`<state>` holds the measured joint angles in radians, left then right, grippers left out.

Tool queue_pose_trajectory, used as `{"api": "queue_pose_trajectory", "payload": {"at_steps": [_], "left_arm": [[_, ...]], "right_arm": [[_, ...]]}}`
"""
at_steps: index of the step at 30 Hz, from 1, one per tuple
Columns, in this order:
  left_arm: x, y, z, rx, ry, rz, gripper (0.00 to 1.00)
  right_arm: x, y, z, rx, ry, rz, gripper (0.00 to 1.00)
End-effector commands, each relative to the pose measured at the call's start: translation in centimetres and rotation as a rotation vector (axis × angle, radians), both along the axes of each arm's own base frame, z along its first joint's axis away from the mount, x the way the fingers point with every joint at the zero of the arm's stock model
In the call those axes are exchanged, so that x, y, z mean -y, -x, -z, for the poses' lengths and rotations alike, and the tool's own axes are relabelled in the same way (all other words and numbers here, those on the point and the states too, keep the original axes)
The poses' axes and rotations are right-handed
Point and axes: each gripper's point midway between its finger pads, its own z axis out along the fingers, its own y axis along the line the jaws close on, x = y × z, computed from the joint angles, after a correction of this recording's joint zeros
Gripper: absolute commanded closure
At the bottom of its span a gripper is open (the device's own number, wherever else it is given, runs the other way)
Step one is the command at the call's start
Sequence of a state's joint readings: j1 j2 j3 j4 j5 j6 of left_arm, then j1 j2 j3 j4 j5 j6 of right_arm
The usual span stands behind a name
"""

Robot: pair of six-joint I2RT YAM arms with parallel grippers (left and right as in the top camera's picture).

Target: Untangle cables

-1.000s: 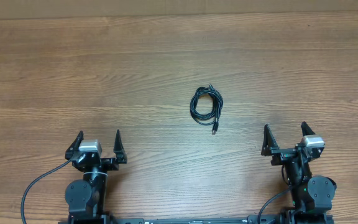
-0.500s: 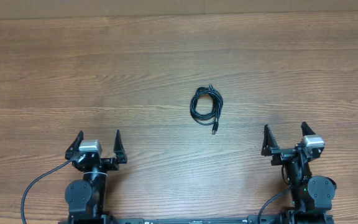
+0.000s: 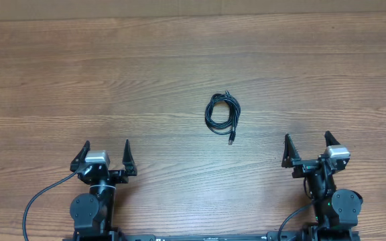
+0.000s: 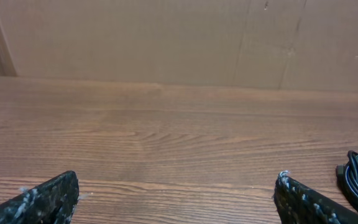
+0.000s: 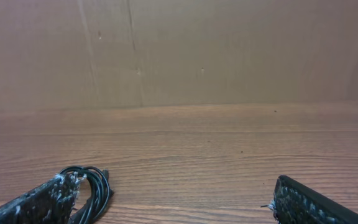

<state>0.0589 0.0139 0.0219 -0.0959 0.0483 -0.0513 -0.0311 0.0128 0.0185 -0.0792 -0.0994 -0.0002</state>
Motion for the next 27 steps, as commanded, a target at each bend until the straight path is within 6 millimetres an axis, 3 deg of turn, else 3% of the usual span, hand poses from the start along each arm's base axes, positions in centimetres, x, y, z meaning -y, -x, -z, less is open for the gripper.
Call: {"api": "queue_pose_trajectory", "payload": {"at_steps": [1,7,21,27], "left_arm": [[0.0,0.0,0.3,-0.002,-0.015,-0.002,0.01],[-0.4,0.0,0.3,-0.003,-0.016,-0.021,0.0],[1.0,-0.1,0.6,-0.027,0.076,0.05,0.0],[0.7,-0.4,-2.2,-0.039,0.073,0.033,0.0]], "right_arm": [[0.2,0.0,0.2,0.002,-0.002,0.012,0.0],[0.2,0.0,0.2,0.002,-0.002,0.012,0.0],[0.2,0.0,0.2,0.002,-0.002,0.012,0.0],[0.2,0.0,0.2,0.002,-0.002,0.012,0.0]]}}
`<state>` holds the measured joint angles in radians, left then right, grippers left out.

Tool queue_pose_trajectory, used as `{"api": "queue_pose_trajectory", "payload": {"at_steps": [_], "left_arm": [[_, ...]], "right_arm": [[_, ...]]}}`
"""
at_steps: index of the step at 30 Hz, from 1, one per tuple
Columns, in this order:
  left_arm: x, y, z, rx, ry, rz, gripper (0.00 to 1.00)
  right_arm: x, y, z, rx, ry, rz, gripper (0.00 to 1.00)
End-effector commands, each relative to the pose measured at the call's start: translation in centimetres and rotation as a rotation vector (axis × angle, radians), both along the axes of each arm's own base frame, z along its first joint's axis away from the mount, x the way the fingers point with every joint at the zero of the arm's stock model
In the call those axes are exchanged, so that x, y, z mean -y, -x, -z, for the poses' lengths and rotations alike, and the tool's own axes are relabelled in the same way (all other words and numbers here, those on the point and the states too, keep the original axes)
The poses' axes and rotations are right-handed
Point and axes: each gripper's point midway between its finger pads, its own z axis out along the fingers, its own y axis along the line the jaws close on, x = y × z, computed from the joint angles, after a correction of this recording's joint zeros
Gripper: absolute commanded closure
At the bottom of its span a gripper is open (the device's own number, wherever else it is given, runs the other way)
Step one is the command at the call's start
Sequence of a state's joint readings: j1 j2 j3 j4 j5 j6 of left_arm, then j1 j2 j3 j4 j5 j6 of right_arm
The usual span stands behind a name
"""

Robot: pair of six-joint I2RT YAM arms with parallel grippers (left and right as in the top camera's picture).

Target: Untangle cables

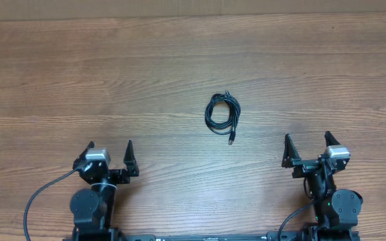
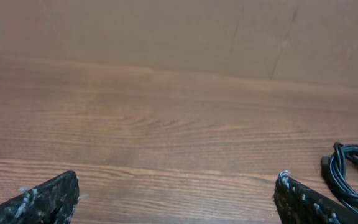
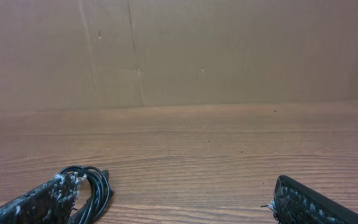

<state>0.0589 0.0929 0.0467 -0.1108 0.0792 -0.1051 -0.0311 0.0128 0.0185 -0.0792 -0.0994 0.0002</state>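
Note:
A black cable (image 1: 222,114) lies coiled in a small bundle near the middle of the wooden table, one plug end pointing toward the near edge. It shows at the right edge of the left wrist view (image 2: 352,177) and at the lower left of the right wrist view (image 3: 92,188). My left gripper (image 1: 109,150) stands open near the front left, far from the coil. My right gripper (image 1: 307,140) stands open at the front right, nothing between its fingers.
A brown cardboard wall (image 3: 179,50) runs along the table's far edge. The wooden tabletop (image 1: 79,80) stretches wide around the coil.
My left gripper has turned slightly to the right, so the coil shows more fully in its wrist view. The right gripper and the cable have not moved.

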Motion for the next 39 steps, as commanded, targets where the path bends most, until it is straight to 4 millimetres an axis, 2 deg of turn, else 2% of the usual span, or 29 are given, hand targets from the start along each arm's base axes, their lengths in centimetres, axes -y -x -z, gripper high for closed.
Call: {"api": "queue_pose_trajectory", "payload": {"at_steps": [1,9,17,19,21,22,28,32,37,39], "left_arm": [[0.2,-0.3,-3.6,0.023,0.014,0.009,0.01],[0.8,-3.0,-5.9,-0.101,0.03,0.054,0.0],[4.2,-6.4,-8.8,-0.229,0.037,0.204,0.0],[5.6,-7.0,-9.0,-0.267,0.033,0.251,0.0],[8.2,-7.3,-8.7,-0.317,0.002,0.334,0.0],[10.3,-7.5,-8.4,-0.34,-0.022,0.399,0.01],[17.4,-6.2,-6.3,-0.388,-0.094,0.62,0.0],[20.0,-5.7,-5.8,-0.395,-0.075,0.705,0.0],[22.7,-5.0,-6.3,-0.369,-0.016,0.856,0.0],[23.3,-5.7,-6.3,-0.345,-0.009,0.872,0.0]], "right_arm": [[0.2,0.0,0.2,0.002,-0.002,0.012,0.0],[0.2,0.0,0.2,0.002,-0.002,0.012,0.0],[0.2,0.0,0.2,0.002,-0.002,0.012,0.0],[0.2,0.0,0.2,0.002,-0.002,0.012,0.0],[0.2,0.0,0.2,0.002,-0.002,0.012,0.0],[0.2,0.0,0.2,0.002,-0.002,0.012,0.0],[0.2,0.0,0.2,0.002,-0.002,0.012,0.0],[0.2,0.0,0.2,0.002,-0.002,0.012,0.0],[0.2,0.0,0.2,0.002,-0.002,0.012,0.0],[0.2,0.0,0.2,0.002,-0.002,0.012,0.0]]}}
